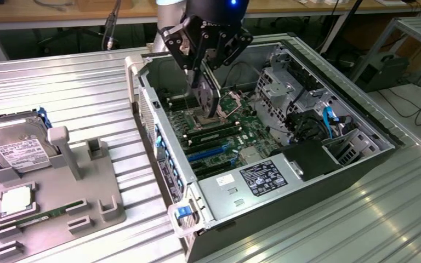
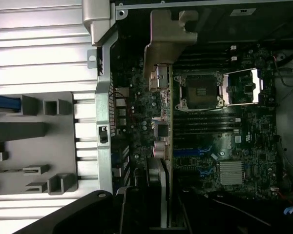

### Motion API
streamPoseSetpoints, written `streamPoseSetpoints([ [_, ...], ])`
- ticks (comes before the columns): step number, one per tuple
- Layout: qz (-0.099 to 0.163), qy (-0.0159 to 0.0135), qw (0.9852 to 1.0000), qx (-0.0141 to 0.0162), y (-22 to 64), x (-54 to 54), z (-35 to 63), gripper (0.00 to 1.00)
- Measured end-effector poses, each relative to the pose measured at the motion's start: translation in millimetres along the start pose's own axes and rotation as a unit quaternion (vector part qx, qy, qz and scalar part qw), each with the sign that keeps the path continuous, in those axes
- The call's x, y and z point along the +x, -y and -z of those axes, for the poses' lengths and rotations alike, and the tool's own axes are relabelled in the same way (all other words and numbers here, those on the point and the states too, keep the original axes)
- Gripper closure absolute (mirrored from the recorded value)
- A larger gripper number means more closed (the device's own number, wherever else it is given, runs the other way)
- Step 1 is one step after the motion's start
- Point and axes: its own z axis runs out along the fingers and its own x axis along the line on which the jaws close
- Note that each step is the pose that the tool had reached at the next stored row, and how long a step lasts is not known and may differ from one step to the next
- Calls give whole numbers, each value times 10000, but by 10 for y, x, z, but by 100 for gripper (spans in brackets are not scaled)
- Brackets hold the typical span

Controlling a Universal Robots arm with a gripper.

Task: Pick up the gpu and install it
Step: 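Pick up the gpu and move the gpu toward the slot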

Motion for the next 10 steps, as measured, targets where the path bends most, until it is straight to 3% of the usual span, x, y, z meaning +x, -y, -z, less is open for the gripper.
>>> streamPoseSetpoints([
  [4, 1, 47, 10000, -3, -25, -73, -9, 72],
  [10, 11, 180, 9998, -9, -69, -163, -18, 72],
])
